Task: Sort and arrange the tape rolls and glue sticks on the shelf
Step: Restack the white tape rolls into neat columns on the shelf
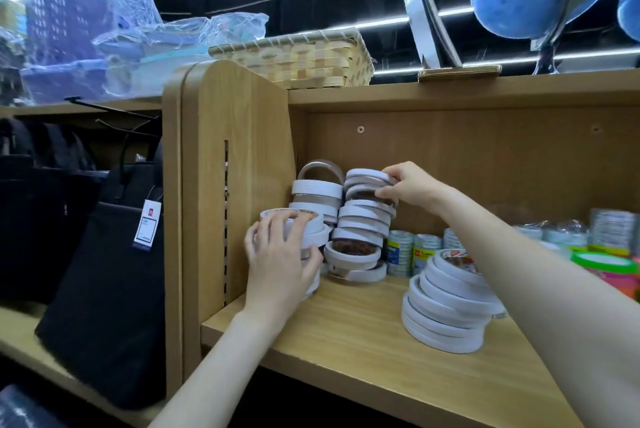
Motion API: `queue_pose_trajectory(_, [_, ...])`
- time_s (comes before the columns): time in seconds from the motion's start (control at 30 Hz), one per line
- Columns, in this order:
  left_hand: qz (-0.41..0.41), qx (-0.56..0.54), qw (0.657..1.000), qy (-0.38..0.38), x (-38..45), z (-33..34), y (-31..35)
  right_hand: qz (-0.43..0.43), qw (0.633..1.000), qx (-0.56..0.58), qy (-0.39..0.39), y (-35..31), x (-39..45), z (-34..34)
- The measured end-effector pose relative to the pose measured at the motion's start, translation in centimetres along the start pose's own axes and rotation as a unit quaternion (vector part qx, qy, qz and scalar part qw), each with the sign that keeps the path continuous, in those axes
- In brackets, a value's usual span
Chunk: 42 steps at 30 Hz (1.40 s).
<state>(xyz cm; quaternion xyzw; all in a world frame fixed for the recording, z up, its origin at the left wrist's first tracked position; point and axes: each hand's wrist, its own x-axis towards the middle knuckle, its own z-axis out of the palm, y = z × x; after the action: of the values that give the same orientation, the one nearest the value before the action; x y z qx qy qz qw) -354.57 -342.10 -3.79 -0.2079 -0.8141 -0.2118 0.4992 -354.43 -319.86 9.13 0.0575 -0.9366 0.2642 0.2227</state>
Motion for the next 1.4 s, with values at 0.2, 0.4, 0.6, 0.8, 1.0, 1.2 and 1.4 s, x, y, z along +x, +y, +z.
queue_pose_trajectory(0.2, [-0.009,-0.017,1.000,-0.011,-0.1,0.0,0.2,-0.029,0.993,0.069,0.090,-0.8,-2.1,-2.6])
queue_pose_trajectory(0.4, [-0.036,-0.110,0.993,-0.003,-1.4,-1.2,1.9,-0.080,0.995,0.065,0.005,-2.5,-8.2,-4.1])
queue_pose_trajectory(0.6, [-0.112,-0.269,0.955,-0.049,-3.9,-3.6,1.9,-0.151,0.978,-0.086,-0.114,-3.7,-13.9,2.6])
queue_pose_trajectory(0.8, [-0.040,-0.355,0.882,-0.308,-4.9,-4.8,1.0,-0.110,0.954,-0.169,-0.221,-3.4,-14.5,3.6])
queue_pose_trajectory(1.0, [-0.023,-0.342,0.866,-0.365,-3.6,-3.9,0.5,-0.042,0.956,-0.160,-0.243,-4.7,-10.5,-1.5])
queue_pose_trajectory(1.2, [-0.001,-0.373,0.854,-0.362,-3.5,-3.0,0.0,-0.023,0.977,-0.195,-0.083,-3.2,-3.3,-1.6])
queue_pose_trajectory(1.4, [0.028,-0.339,0.853,-0.394,-3.2,-3.0,0.3,0.028,0.969,-0.211,-0.123,-1.9,-0.7,1.7])
